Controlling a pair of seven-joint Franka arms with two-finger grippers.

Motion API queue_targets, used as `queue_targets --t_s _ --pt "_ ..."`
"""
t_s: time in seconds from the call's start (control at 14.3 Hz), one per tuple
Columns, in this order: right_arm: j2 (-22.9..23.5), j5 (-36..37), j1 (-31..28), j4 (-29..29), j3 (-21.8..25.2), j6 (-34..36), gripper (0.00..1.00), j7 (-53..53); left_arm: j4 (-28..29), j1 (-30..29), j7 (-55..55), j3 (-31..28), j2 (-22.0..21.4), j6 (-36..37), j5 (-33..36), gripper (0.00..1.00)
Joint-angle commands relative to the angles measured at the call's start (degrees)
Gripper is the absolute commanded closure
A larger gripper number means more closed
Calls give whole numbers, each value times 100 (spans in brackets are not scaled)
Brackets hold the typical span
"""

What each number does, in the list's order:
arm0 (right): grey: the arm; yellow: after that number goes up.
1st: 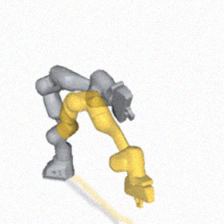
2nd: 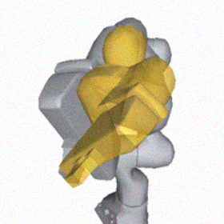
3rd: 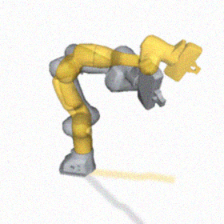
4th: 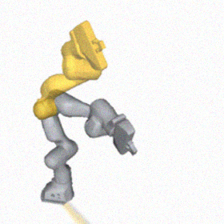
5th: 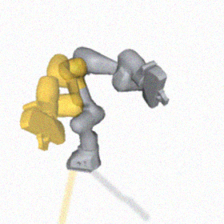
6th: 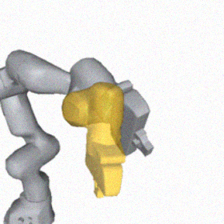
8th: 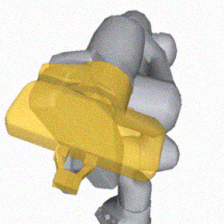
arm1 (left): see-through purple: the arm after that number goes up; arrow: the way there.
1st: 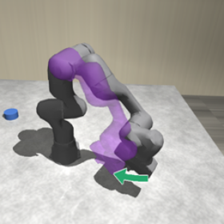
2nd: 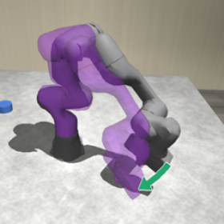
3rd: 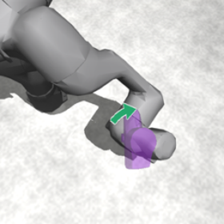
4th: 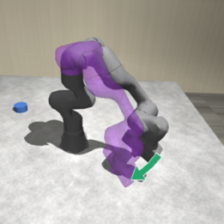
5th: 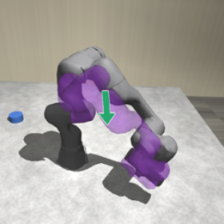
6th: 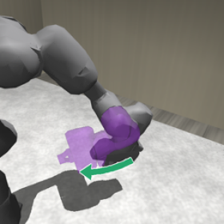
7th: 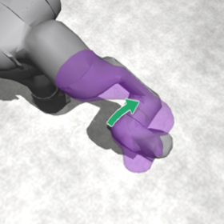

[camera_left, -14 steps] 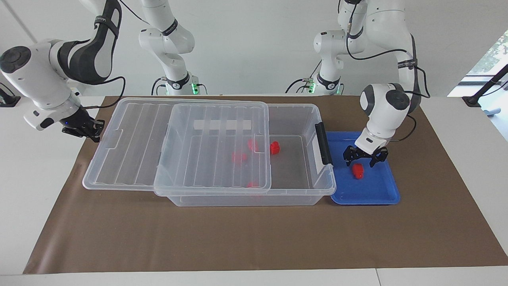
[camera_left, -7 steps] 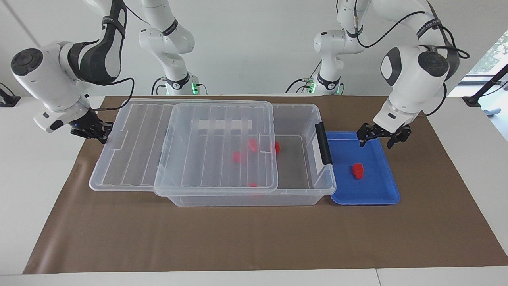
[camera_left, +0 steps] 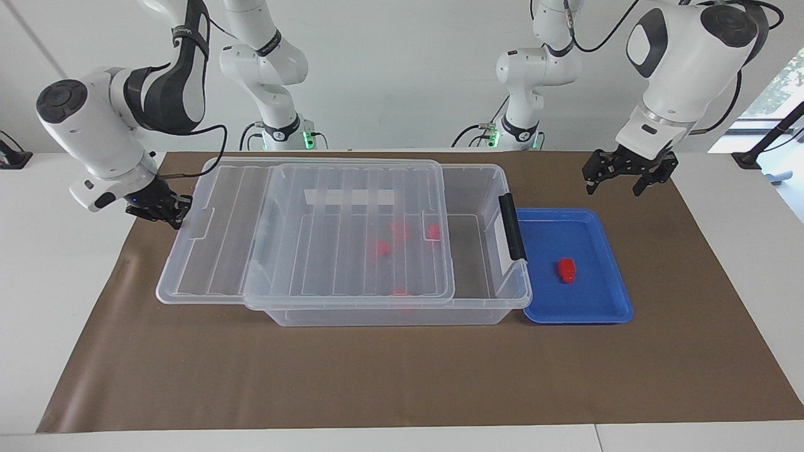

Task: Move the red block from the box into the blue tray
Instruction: 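Withdraw the left gripper while the right gripper reaches the clear lid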

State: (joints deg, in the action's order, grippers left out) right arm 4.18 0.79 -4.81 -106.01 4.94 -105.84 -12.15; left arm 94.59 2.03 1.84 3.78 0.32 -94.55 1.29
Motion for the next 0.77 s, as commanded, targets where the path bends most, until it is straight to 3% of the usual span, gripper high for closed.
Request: queue_targets --t_s 0.0,0.7 --pt "-137 -17 -29 -174 -151 -121 100 274 -143 -176 -8 -27 56 182 -181 0" --pt "-137 -17 -29 -174 -572 -95 100 1029 6 -115 9 -44 -49 147 -182 0"
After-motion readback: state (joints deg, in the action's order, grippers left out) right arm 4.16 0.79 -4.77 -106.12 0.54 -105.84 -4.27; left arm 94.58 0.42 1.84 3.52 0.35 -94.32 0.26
